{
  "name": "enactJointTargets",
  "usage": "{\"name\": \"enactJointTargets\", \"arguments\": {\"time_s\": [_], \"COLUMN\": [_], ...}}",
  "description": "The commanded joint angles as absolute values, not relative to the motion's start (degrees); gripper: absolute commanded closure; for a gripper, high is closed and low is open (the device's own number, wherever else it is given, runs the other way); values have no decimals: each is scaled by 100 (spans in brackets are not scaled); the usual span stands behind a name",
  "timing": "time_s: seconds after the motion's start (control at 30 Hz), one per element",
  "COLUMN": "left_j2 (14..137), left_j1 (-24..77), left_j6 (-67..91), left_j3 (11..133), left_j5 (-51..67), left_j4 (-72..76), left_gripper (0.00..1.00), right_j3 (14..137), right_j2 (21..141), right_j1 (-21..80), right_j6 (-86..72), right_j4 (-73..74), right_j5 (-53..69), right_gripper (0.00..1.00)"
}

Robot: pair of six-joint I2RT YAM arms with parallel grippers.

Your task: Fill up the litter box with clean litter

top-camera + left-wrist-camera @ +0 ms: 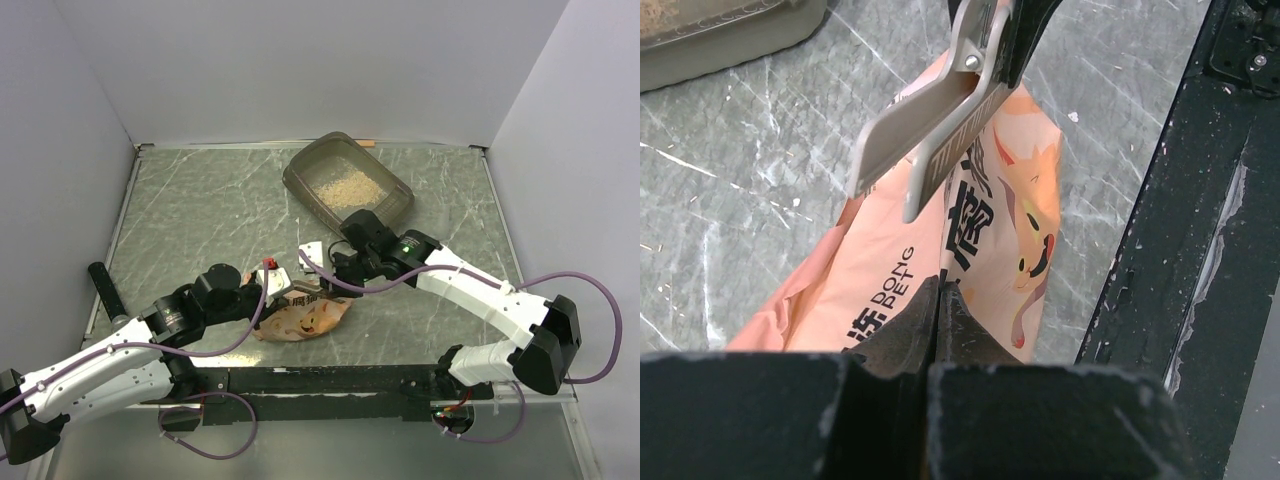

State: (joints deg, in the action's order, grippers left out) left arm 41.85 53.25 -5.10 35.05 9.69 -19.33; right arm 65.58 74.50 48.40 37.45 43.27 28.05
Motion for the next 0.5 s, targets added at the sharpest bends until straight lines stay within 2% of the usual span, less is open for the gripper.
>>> {"name": "enactJointTargets", "arguments": {"time_s": [0.0,0.47], "left_j2": [4096,4052], "left_j1": [5317,5317], "left_j6": [-510,-501], "left_j3": [3630,3630], "left_j5": [905,870], "left_j4": [-1644,-1661], "left_gripper": [99,99], "right_j3": [6645,6469], "right_j2": [7312,8059], "right_j1": [4790,5036], "right_j6": [3911,3797], "right_j4": [5282,5159], "right_j5": [2127,1811], "right_gripper": [100,100]}}
